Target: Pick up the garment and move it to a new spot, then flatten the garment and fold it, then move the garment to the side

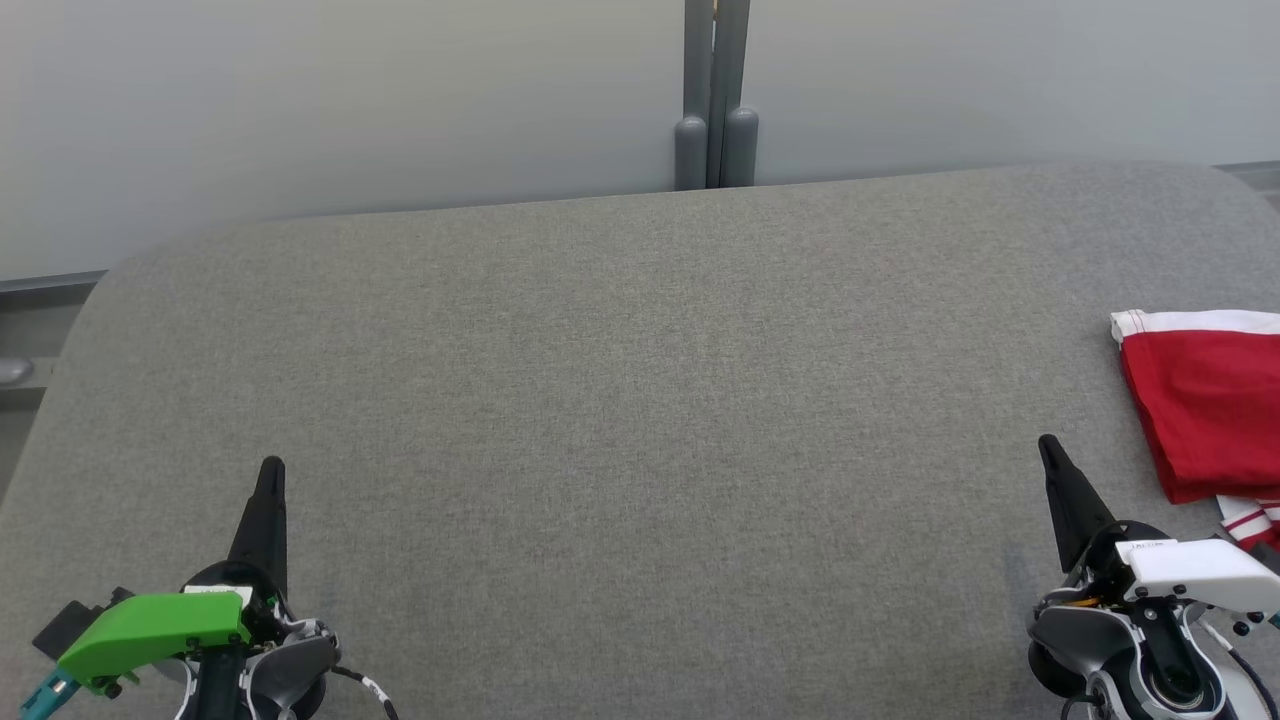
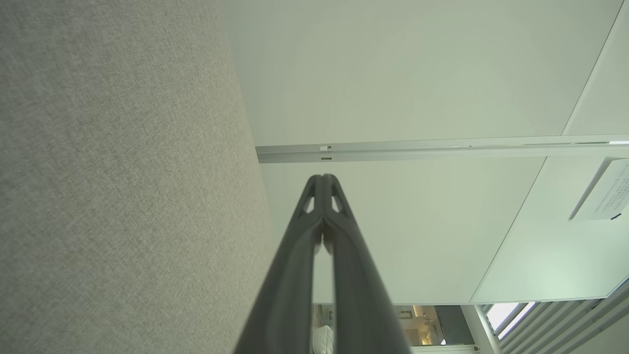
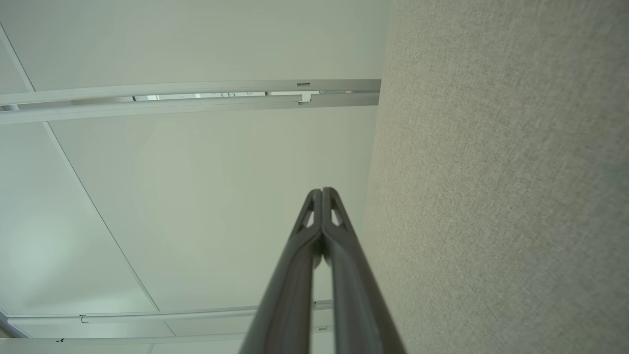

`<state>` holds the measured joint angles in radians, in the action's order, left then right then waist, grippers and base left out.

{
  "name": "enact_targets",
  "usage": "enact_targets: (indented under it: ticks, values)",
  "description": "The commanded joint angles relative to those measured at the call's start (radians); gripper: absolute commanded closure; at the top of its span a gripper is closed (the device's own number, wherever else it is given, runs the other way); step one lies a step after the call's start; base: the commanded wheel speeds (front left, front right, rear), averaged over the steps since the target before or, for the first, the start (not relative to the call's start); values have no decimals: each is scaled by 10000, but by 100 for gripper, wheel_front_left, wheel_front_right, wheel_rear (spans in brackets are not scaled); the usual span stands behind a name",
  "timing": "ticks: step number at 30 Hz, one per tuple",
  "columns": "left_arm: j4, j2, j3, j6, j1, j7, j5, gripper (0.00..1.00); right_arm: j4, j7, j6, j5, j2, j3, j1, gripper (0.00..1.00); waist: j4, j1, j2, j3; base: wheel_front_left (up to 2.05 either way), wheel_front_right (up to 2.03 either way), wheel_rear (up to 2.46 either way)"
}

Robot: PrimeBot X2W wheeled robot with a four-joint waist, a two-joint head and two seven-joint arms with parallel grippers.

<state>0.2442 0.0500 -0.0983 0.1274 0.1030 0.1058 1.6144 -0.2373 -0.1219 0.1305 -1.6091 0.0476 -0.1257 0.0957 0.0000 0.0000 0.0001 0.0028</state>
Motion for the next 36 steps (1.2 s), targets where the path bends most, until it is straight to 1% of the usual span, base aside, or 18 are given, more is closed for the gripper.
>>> enact_targets:
  ticks: [1, 36]
  values:
    - [-10, 3, -41, 62, 113, 44, 4, 100, 30, -37, 4, -65, 50, -26, 84, 100, 0, 0, -1, 0, 0, 0, 0]
    - [-10, 3, -39, 62, 113, 43, 3, 100, 30, -36, 4, -66, 50, -25, 84, 100, 0, 0, -1, 0, 0, 0, 0]
